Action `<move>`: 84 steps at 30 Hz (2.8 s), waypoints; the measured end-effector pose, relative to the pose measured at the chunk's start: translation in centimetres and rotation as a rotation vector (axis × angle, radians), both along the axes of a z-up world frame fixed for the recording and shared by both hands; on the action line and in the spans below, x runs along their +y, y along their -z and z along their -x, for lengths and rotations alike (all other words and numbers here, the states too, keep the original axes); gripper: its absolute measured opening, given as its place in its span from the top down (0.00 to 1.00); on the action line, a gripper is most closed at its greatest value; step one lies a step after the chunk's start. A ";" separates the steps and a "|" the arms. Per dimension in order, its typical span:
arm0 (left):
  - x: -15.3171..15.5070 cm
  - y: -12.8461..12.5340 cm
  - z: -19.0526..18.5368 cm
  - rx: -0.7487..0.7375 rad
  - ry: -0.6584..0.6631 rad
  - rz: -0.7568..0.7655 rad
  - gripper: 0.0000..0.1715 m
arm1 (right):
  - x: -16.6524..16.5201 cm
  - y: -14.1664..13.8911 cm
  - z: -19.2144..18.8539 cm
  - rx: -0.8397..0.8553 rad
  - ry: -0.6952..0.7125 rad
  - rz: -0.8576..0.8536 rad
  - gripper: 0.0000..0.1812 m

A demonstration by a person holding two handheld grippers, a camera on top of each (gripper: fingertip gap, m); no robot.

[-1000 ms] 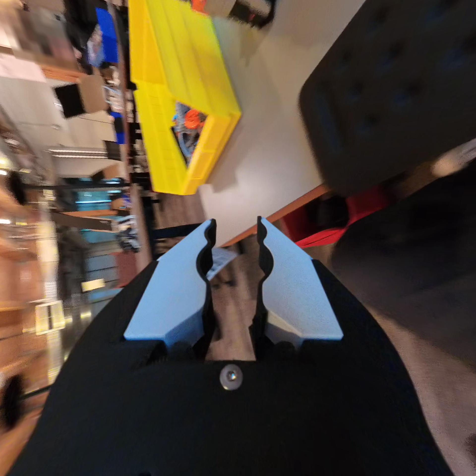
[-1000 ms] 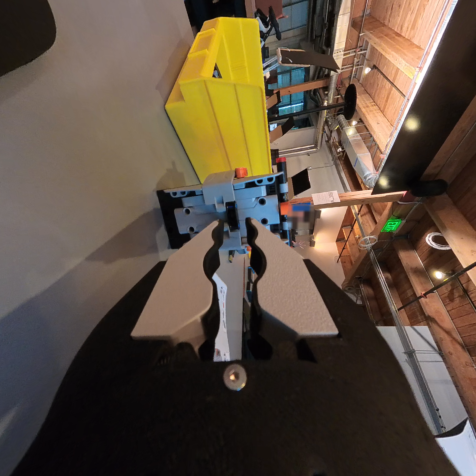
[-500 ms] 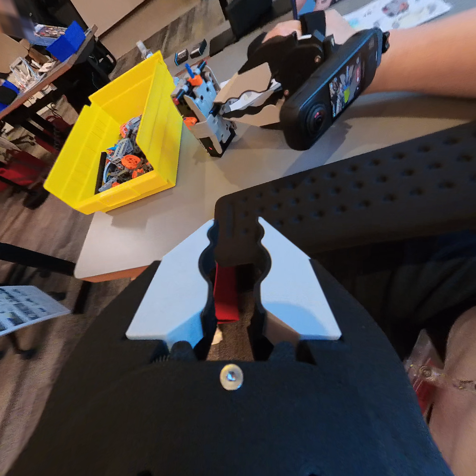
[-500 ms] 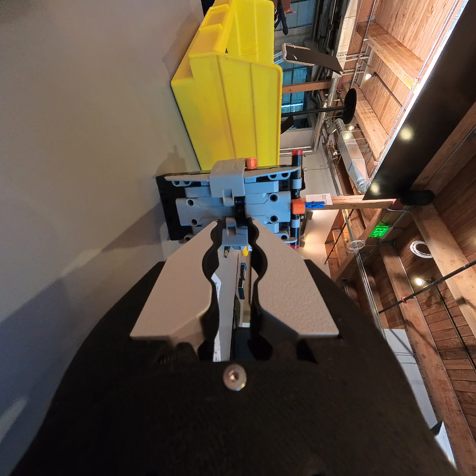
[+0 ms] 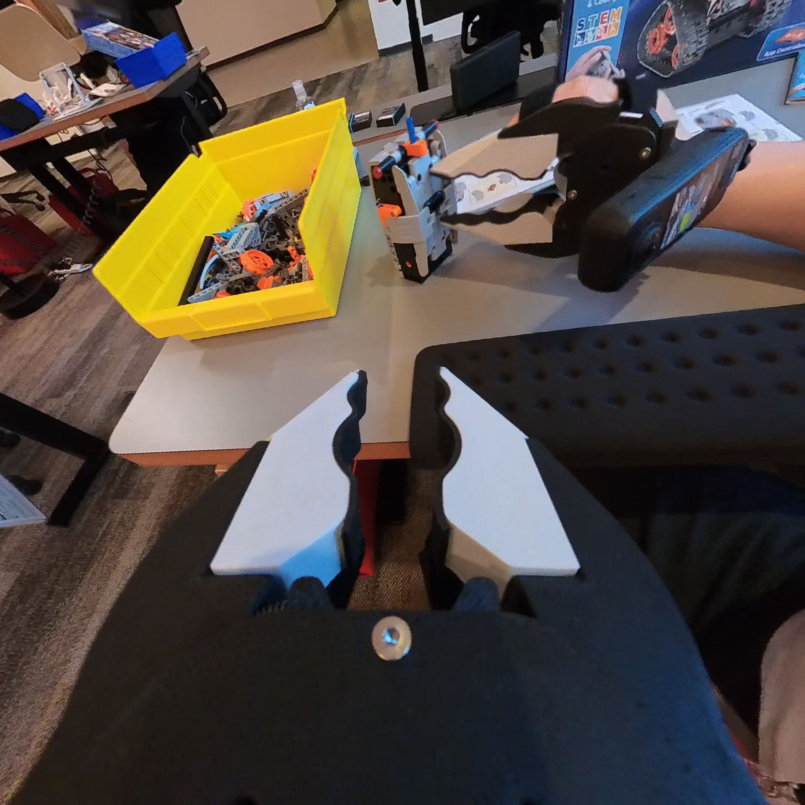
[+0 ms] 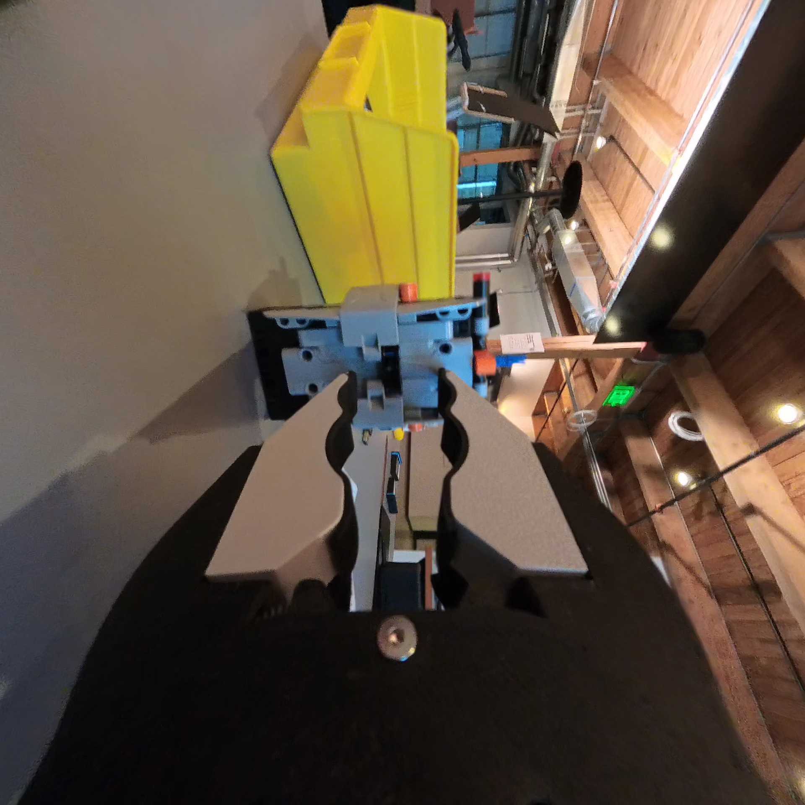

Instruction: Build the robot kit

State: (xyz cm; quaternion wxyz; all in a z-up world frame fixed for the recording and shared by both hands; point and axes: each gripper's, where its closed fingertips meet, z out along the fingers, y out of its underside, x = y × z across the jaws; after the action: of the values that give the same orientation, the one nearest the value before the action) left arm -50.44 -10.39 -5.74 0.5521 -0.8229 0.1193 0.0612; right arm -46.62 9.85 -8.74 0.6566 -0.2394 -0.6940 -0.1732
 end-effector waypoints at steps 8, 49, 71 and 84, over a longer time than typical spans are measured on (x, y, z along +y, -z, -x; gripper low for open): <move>0.4 1.6 0.4 -0.020 0.023 0.037 0.83 | -0.9 0.8 1.1 -0.027 -0.017 -0.010 0.91; 15.7 2.3 -2.7 -0.105 0.332 -0.073 0.76 | 1.0 1.0 -2.9 0.428 0.059 1.024 0.62; 22.5 6.7 -5.3 0.003 0.393 0.088 0.76 | 3.5 3.3 -3.5 0.322 0.225 1.265 0.74; 23.8 6.9 -11.4 0.088 0.644 0.023 0.76 | 4.1 3.4 -10.3 0.444 0.494 1.080 0.74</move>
State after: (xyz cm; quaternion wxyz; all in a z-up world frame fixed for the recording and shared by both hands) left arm -38.99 13.41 -12.63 0.5281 -0.7455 0.3981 -0.0823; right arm -36.29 13.97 -12.17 0.5123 -0.7202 -0.4549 0.1089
